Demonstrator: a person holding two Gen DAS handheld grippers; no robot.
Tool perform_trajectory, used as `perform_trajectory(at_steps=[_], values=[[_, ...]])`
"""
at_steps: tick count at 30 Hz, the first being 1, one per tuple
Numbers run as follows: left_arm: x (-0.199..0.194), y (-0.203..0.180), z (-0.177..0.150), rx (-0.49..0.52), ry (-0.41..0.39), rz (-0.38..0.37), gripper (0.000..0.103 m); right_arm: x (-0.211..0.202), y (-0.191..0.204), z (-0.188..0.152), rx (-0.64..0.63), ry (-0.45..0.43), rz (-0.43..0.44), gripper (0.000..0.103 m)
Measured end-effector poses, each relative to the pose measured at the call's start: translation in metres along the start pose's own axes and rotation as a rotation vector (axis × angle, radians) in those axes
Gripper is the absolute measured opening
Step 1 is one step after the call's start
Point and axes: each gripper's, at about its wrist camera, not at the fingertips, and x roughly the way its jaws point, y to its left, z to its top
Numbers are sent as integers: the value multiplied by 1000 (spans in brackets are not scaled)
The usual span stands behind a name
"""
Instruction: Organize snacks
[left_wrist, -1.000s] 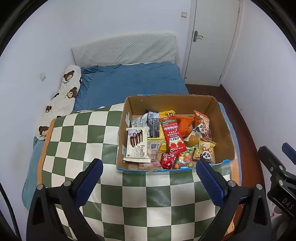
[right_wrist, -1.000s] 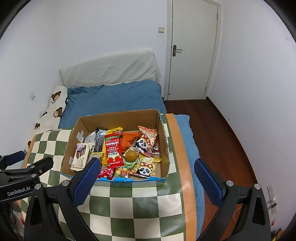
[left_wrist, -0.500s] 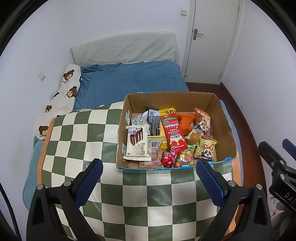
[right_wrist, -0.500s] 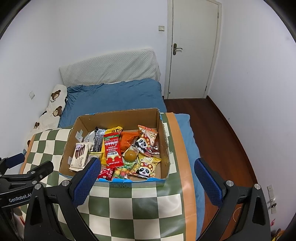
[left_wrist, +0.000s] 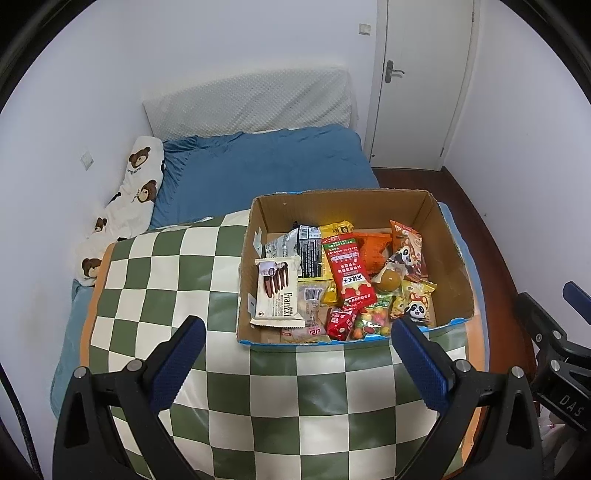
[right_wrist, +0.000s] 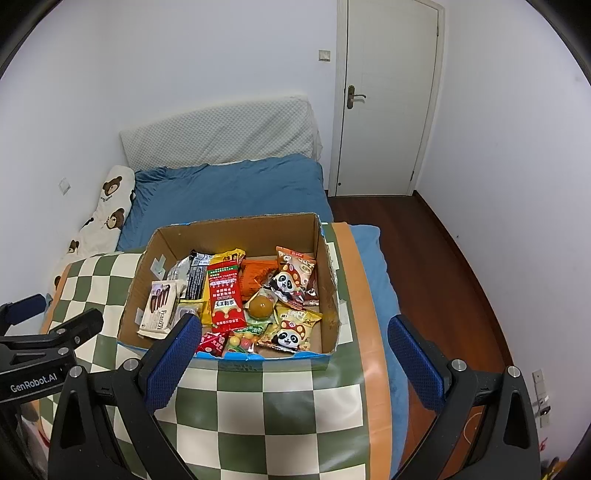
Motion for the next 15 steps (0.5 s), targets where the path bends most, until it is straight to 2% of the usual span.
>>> perform_trajectory(at_steps=[15], values=[[-7,-2,-1,16,-15,12,103,3,-2,-5,14,14,7,103]])
